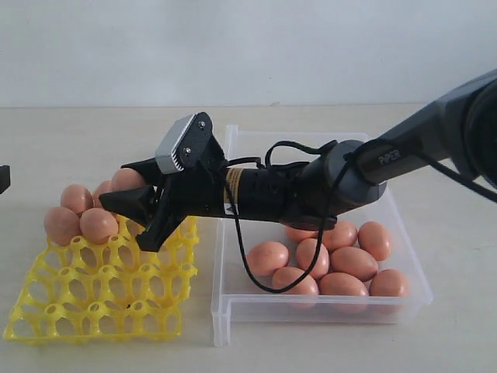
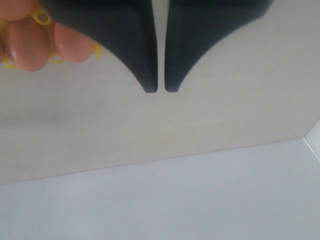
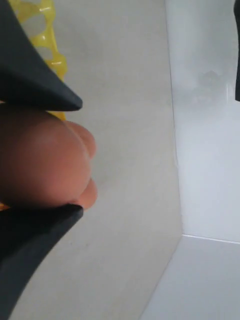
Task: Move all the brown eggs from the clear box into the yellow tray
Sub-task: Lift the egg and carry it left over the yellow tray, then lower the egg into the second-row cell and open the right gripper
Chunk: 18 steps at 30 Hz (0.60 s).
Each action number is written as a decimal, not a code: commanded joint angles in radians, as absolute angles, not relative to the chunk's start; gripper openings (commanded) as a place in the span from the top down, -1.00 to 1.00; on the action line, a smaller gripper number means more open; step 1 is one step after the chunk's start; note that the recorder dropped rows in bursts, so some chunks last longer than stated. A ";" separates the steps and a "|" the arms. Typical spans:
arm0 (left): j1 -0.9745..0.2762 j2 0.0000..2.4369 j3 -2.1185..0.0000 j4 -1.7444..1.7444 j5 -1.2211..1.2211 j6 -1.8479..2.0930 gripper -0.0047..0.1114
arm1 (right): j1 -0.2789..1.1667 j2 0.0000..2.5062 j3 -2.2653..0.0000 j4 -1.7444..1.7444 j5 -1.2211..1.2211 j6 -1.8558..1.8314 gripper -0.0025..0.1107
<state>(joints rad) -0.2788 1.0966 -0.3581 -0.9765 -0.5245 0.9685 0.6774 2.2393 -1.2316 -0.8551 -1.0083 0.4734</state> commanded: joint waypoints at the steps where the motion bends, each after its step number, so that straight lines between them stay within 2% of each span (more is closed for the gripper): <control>1: -0.277 1.089 -0.356 -0.971 -0.523 0.957 0.85 | 0.670 2.276 -1.269 -0.874 -1.014 0.494 0.96; 18: -0.277 1.089 -0.356 -0.969 -0.525 0.957 0.85 | 0.670 2.295 -1.271 -0.877 -0.953 0.494 0.96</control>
